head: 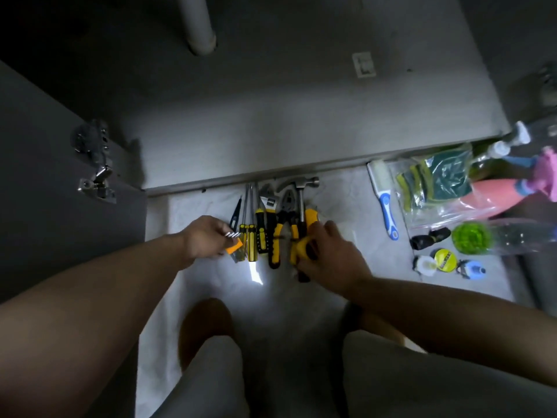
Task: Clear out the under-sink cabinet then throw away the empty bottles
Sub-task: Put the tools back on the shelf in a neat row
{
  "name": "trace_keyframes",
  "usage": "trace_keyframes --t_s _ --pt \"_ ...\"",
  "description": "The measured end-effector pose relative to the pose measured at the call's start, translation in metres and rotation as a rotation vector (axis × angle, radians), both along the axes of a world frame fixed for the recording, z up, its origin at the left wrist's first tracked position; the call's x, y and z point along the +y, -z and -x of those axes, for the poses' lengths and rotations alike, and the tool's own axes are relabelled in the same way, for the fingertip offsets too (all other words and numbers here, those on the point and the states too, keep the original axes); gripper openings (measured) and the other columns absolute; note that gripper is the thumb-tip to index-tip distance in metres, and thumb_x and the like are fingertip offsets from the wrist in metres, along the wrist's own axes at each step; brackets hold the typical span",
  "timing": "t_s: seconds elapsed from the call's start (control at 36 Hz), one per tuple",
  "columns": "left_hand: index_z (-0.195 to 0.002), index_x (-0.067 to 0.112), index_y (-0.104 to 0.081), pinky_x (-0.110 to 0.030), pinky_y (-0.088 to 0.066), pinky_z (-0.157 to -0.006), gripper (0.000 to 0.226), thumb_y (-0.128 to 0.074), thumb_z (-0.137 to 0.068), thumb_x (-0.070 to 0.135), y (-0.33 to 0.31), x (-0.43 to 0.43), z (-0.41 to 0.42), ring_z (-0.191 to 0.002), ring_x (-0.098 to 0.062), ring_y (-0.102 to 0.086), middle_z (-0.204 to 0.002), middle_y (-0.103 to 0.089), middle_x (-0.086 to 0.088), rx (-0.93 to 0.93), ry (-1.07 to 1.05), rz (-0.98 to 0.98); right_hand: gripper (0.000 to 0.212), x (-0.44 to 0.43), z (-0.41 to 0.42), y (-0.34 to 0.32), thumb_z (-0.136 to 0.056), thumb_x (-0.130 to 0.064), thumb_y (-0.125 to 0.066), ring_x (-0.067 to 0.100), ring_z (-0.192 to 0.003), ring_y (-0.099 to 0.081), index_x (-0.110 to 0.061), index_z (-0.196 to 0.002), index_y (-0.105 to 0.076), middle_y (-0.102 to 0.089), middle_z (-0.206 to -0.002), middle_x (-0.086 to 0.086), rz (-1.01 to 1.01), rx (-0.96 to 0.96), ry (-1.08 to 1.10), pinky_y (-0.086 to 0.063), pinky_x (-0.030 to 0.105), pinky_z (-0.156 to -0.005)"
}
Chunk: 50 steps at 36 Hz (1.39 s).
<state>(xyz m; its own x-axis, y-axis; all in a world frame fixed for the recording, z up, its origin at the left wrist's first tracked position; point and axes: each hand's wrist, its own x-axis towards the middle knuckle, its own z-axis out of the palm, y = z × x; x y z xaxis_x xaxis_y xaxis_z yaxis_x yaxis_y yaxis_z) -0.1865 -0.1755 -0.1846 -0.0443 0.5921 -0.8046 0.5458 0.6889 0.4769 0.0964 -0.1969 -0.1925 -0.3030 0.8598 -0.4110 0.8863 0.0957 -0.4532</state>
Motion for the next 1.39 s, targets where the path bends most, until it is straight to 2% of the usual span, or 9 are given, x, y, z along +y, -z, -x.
trace_keyframes --t_s 0.11,0.44,0.53,0.69,0.81,0.92,1.0,1.08,1.39 --pt "-0.115 -0.003 -0.067 -0.018 -0.06 -0.068 0.028 -0.07 -0.094 0.017 -0.005 0.005 -0.023 -0.085 -0.017 -0.066 -0.105 -0.07 -0.018 -0.157 -0.105 0.047 0.058 0.047 -0.037 0.008 -0.081 -0.047 -0.073 0.038 -0.097 -0.061 -0.022 -0.125 -0.045 -0.043 -0.12 0.009 0.09 -0.035 0.374 -0.056 0.051 -0.083" --pt "-0.123 0.0 -0.066 -0.026 -0.063 -0.076 0.032 -0.07 -0.093 0.01 -0.016 0.017 -0.087 -0.094 -0.025 -0.073 -0.116 -0.071 -0.021 -0.328 -0.221 0.081 0.062 0.099 -0.043 0.026 -0.084 -0.019 -0.073 0.026 -0.089 -0.051 -0.021 -0.138 -0.043 -0.036 -0.131 0.017 0.054 0.092 0.739 -0.05 0.033 -0.076" --pt "-0.124 -0.004 -0.064 -0.025 -0.063 -0.077 0.031 -0.067 -0.095 0.006 -0.018 0.019 -0.095 -0.105 -0.034 -0.072 -0.118 -0.07 -0.025 -0.319 -0.24 0.08 0.044 0.073 -0.033 0.017 -0.089 -0.019 -0.059 0.023 -0.086 -0.054 -0.011 -0.13 -0.046 -0.049 -0.123 0.017 -0.062 0.202 0.646 -0.049 0.037 -0.072" --pt "-0.124 -0.007 -0.063 -0.028 -0.062 -0.08 0.032 -0.067 -0.094 0.002 -0.019 0.02 -0.115 -0.1 -0.032 -0.07 -0.117 -0.069 -0.027 -0.368 -0.255 0.085 0.017 0.024 -0.018 -0.003 -0.096 -0.036 -0.062 0.007 -0.072 -0.068 -0.02 -0.097 -0.067 -0.07 -0.078 -0.008 0.501 0.586 0.379 -0.051 0.018 -0.057" --pt "-0.123 -0.001 -0.063 -0.033 -0.062 -0.087 0.026 -0.064 -0.098 0.006 -0.014 0.016 -0.127 -0.092 -0.024 -0.072 -0.112 -0.071 -0.021 -0.404 -0.247 0.079 0.011 0.017 -0.03 -0.006 -0.098 -0.02 -0.06 0.01 -0.061 -0.06 -0.012 -0.092 -0.063 -0.065 -0.067 -0.003 0.476 0.587 0.505 -0.046 0.024 -0.055" --pt "-0.117 0.009 -0.066 -0.036 -0.06 -0.09 0.022 -0.059 -0.097 0.002 -0.006 0.015 -0.123 -0.095 -0.023 -0.07 -0.103 -0.07 -0.012 -0.204 -0.029 -0.031 0.014 0.015 -0.06 -0.002 -0.099 -0.02 -0.058 0.024 -0.076 -0.063 -0.009 -0.098 -0.067 -0.07 -0.088 0.015 0.447 0.591 0.75 -0.05 0.038 -0.069" --pt "-0.115 0.017 -0.067 -0.019 -0.05 -0.067 0.026 -0.053 -0.097 0.006 0.0 0.016 -0.114 -0.085 -0.017 -0.064 -0.103 -0.067 -0.006 0.02 0.186 -0.185 0.013 0.017 -0.078 0.005 -0.095 -0.023 -0.064 0.021 -0.078 -0.067 -0.011 -0.098 -0.068 -0.075 -0.084 0.006 0.435 0.613 0.982 -0.051 0.033 -0.069" --pt "-0.128 0.022 -0.062 -0.022 -0.049 -0.089 0.036 -0.061 -0.094 0.012 0.005 0.014 -0.106 -0.101 -0.019 -0.06 -0.123 -0.048 -0.005 0.142 0.362 -0.267 0.014 0.02 -0.087 0.012 -0.096 -0.019 -0.064 0.018 -0.074 -0.073 -0.011 -0.106 -0.066 -0.077 -0.09 0.008 0.467 0.637 1.08 -0.053 0.029 -0.065" --pt "-0.155 0.023 -0.039 -0.028 -0.025 -0.121 0.06 -0.06 -0.099 0.019 -0.011 0.015 -0.092 -0.149 -0.021 -0.029 -0.159 -0.034 -0.005 0.15 0.676 -0.166 0.03 0.029 -0.078 -0.014 -0.096 -0.016 -0.06 0.028 -0.076 -0.067 -0.018 -0.123 -0.047 -0.065 -0.098 0.013 0.395 0.261 0.69 -0.057 0.036 -0.06"
